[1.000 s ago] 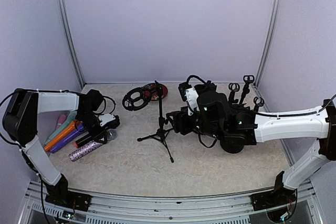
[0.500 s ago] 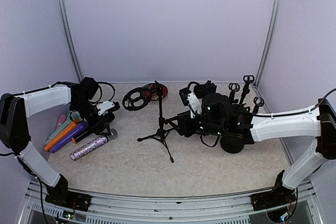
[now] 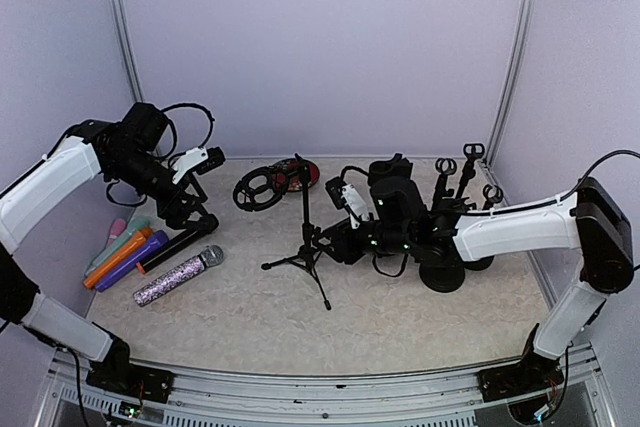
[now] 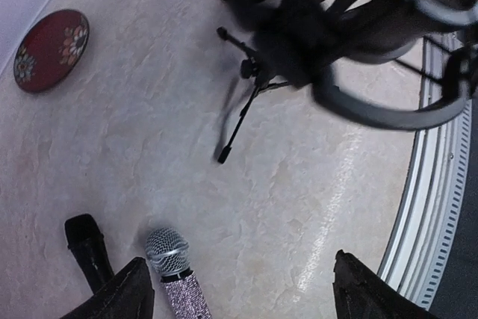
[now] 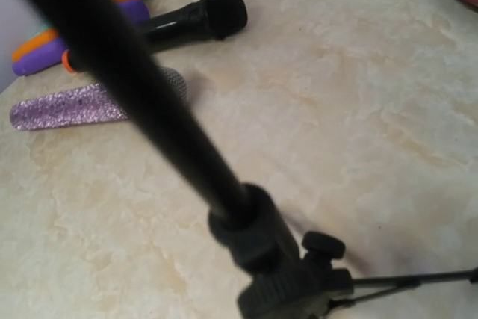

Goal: Remove the microphone from the stand

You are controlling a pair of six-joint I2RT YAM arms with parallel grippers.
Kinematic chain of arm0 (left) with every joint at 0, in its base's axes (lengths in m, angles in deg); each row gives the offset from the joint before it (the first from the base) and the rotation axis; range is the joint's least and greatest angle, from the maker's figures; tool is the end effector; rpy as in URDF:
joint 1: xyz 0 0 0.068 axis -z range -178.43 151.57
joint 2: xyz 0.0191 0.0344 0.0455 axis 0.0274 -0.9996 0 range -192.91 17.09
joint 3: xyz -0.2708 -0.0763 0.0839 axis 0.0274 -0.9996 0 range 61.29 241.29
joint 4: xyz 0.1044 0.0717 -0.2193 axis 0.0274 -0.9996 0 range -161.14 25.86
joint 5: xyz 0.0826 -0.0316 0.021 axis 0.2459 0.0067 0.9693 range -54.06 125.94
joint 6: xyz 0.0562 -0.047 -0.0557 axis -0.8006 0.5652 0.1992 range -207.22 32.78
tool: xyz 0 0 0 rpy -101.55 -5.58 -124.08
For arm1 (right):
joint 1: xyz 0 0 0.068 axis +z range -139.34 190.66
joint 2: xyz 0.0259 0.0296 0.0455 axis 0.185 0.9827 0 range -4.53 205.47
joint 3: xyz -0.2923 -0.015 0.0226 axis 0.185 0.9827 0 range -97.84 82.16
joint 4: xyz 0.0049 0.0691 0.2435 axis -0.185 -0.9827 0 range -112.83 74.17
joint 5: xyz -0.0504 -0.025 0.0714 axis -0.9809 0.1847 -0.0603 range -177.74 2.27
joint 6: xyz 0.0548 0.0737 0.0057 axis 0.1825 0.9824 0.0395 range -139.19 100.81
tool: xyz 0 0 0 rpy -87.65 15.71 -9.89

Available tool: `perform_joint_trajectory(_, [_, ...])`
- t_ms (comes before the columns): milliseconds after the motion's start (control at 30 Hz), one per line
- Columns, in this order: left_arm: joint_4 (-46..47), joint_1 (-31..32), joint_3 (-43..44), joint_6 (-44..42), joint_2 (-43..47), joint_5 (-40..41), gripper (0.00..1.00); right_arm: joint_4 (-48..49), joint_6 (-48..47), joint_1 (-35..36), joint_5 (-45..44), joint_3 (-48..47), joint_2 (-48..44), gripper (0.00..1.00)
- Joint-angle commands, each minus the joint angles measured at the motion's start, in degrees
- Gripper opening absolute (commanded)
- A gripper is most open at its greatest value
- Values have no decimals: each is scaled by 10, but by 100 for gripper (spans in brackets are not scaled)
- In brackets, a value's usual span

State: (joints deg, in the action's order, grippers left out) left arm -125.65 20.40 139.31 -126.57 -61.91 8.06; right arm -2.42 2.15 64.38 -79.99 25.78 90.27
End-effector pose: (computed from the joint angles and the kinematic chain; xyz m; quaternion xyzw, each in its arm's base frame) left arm 0.2437 -0.1240 0.3191 0.5083 0.7960 -0.1891 0.2688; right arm 0.2321 0.3350 0.2322 -0.2695 0.7980 0.3716 0.3904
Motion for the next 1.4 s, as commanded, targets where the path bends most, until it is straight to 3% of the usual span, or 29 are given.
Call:
perform_joint_trajectory(0, [-29,38,29,-7,27,-64,81,0,4,-1,-3,-33,23,36])
perform_joint_trajectory(467, [-10,69,35,2,20,-77,75,-5,13,-1,2,-61,47,7])
perform_joint_trajectory(600, [4,85,35,12,14,-77,74,-3,19,-1,7,-56,45,10])
perform_joint_trajectory(633, [6,87,36,14,12,-77,74,-3,20,-1,6,-56,45,15])
perform_joint_trajectory(700, [11,93,39,18,6,-73,74,-5,21,0,2,-58,46,40])
perform_joint_trajectory(767, [13,96,44,24,1,-74,73,-4,22,-1,-5,-60,47,48])
perform_joint_trajectory(933, [14,96,42,25,8,-70,73,-10,19,-2,6,-73,59,44])
perform_joint_trajectory(1233, [-7,82,18,2,43,-57,74,12,41,-31,153,-88,84,25])
perform_joint_trajectory(1367, [-11,44,-4,-18,62,-71,74,13,44,-35,174,-89,85,26])
